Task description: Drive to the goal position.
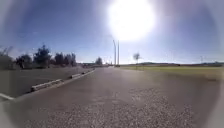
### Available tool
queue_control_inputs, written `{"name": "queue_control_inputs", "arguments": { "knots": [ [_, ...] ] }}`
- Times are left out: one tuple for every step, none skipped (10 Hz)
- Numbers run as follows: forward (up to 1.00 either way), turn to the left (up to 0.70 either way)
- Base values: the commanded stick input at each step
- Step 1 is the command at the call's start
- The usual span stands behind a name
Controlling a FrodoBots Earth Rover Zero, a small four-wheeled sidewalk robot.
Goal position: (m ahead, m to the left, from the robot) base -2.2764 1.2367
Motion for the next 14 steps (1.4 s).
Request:
{"name": "queue_control_inputs", "arguments": {
  "knots": [
    [1.0,0.0],
    [1.0,0.0],
    [1.0,0.0],
    [1.0,0.0],
    [1.0,0.0],
    [1.0,0.0],
    [1.0,0.0],
    [1.0,0.0],
    [1.0,0.0],
    [1.0,0.0],
    [1.0,0.0],
    [1.0,0.0],
    [1.0,-0.38],
    [1.0,-0.4]
  ]
}}
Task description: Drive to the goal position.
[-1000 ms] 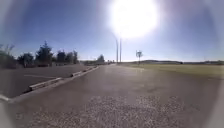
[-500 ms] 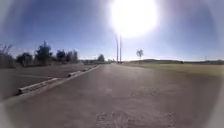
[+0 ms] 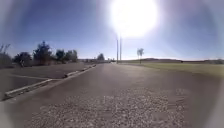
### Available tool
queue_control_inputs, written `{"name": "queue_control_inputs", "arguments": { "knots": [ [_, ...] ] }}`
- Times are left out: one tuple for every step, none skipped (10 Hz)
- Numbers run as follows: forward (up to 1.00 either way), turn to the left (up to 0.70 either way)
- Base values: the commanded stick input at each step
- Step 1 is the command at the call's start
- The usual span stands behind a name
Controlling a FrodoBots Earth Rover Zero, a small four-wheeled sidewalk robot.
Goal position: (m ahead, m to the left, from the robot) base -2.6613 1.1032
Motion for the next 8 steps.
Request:
{"name": "queue_control_inputs", "arguments": {
  "knots": [
    [1.0,-0.27],
    [1.0,-0.09],
    [1.0,0.0],
    [1.0,0.0],
    [1.0,0.0],
    [1.0,0.0],
    [1.0,0.0],
    [1.0,0.0]
  ]
}}
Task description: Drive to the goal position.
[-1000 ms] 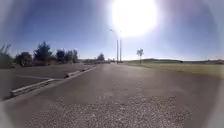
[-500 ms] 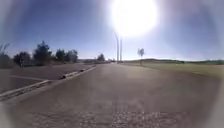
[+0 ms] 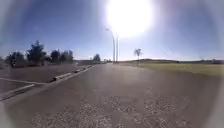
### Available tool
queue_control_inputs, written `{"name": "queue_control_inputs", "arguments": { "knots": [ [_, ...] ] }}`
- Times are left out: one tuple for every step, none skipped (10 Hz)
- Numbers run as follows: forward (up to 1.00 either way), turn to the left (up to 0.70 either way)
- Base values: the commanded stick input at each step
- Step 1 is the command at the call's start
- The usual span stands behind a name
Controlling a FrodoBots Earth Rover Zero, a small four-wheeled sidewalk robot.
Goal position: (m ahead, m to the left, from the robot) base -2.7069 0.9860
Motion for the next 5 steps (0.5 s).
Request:
{"name": "queue_control_inputs", "arguments": {
  "knots": [
    [1.0,0.0],
    [1.0,0.0],
    [1.0,0.0],
    [1.0,0.0],
    [1.0,0.0]
  ]
}}
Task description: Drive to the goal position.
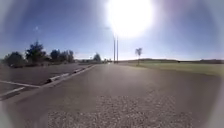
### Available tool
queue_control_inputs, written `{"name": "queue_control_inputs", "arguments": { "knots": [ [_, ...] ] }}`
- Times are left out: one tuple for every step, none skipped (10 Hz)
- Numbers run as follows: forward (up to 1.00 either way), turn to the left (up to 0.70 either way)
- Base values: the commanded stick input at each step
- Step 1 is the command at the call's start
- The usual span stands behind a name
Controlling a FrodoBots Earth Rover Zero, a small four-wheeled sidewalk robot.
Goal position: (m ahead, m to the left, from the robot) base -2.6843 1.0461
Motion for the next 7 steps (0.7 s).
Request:
{"name": "queue_control_inputs", "arguments": {
  "knots": [
    [1.0,0.0],
    [1.0,0.0],
    [1.0,0.0],
    [1.0,0.0],
    [1.0,0.0],
    [1.0,0.0],
    [1.0,0.0]
  ]
}}
